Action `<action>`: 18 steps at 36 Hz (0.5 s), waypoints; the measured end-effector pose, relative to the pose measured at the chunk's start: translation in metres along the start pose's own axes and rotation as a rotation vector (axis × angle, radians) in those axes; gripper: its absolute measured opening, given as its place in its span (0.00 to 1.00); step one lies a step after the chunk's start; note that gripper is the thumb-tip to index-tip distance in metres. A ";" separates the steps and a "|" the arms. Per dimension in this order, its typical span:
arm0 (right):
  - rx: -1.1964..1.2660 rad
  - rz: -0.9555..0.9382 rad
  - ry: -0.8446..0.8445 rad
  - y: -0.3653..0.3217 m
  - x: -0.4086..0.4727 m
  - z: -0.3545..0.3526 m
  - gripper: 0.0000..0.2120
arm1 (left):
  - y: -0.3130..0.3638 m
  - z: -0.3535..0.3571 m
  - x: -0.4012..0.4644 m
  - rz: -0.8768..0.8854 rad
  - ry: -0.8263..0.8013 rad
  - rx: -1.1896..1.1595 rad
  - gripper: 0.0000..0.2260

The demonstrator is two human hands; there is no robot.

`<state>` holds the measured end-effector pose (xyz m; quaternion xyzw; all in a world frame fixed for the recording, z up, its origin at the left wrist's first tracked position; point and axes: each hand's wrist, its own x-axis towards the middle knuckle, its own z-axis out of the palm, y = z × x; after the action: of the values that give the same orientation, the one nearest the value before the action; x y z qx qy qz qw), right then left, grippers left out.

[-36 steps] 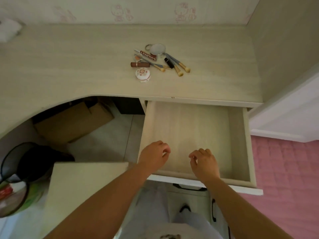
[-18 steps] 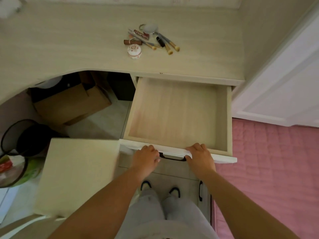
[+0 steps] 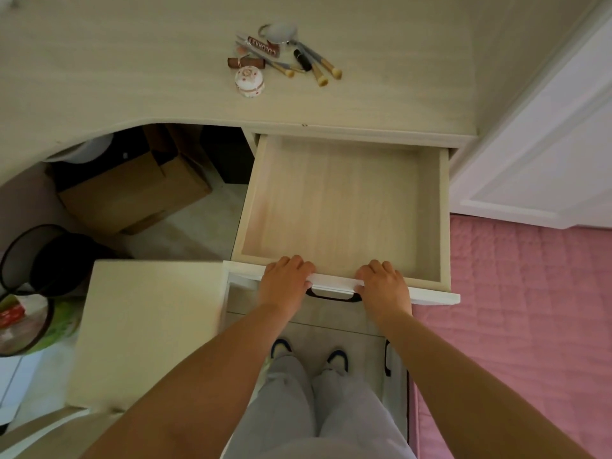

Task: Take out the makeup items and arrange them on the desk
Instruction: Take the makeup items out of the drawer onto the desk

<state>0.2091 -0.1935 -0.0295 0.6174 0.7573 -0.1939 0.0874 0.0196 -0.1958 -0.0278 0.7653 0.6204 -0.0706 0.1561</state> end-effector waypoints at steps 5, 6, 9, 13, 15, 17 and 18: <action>-0.040 -0.059 -0.065 0.002 0.005 -0.002 0.13 | -0.006 -0.001 0.010 0.052 -0.069 0.018 0.13; -0.051 -0.072 -0.074 0.002 0.006 -0.003 0.13 | -0.007 0.000 0.010 0.063 -0.075 0.025 0.13; -0.070 -0.085 -0.064 0.002 0.008 -0.004 0.13 | -0.008 0.001 0.013 0.081 -0.077 0.026 0.13; -0.062 -0.083 -0.044 0.003 0.012 -0.006 0.13 | -0.009 0.000 0.019 0.079 -0.064 0.010 0.13; -0.049 -0.069 -0.023 0.004 0.019 -0.009 0.14 | -0.010 -0.003 0.026 0.067 -0.049 -0.002 0.13; -0.041 -0.045 -0.005 0.006 0.028 -0.013 0.14 | -0.010 -0.007 0.035 0.055 -0.029 -0.010 0.13; -0.038 -0.031 0.003 0.007 0.032 -0.015 0.14 | -0.010 -0.009 0.041 0.057 -0.026 -0.009 0.13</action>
<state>0.2105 -0.1570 -0.0288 0.6040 0.7706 -0.1799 0.0951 0.0185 -0.1530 -0.0337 0.7810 0.5966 -0.0730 0.1696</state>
